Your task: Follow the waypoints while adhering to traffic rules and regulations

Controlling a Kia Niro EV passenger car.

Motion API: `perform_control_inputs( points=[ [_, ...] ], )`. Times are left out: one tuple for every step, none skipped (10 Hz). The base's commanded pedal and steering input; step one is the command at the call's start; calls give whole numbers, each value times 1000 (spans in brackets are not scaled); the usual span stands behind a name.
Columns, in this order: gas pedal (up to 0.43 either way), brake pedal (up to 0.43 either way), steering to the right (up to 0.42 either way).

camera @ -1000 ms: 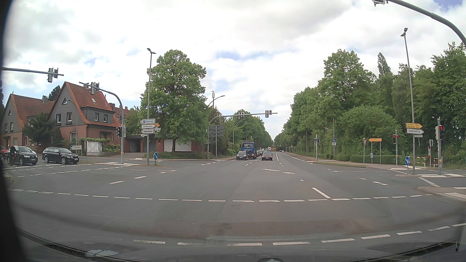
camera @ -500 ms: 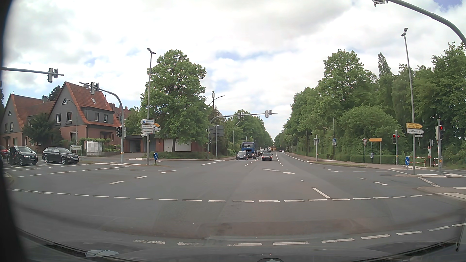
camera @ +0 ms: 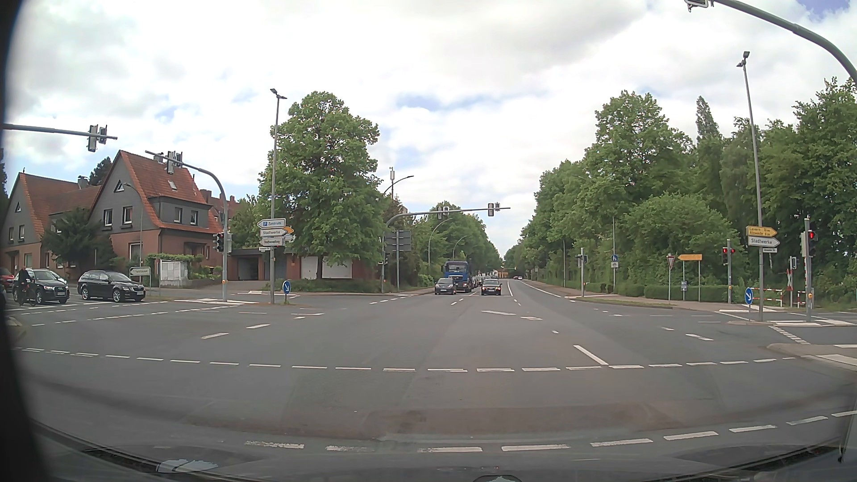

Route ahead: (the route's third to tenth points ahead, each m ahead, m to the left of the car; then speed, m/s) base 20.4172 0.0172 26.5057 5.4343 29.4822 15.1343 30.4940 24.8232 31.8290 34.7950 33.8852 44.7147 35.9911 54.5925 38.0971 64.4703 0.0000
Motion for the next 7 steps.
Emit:
perform_control_inputs(
  points=[
    [0,0,8],
    [0,0,8],
    [0,0,8],
    [0,0,8],
    [0,0,8],
    [0,0,8],
    [0,0,8]
  ],
)
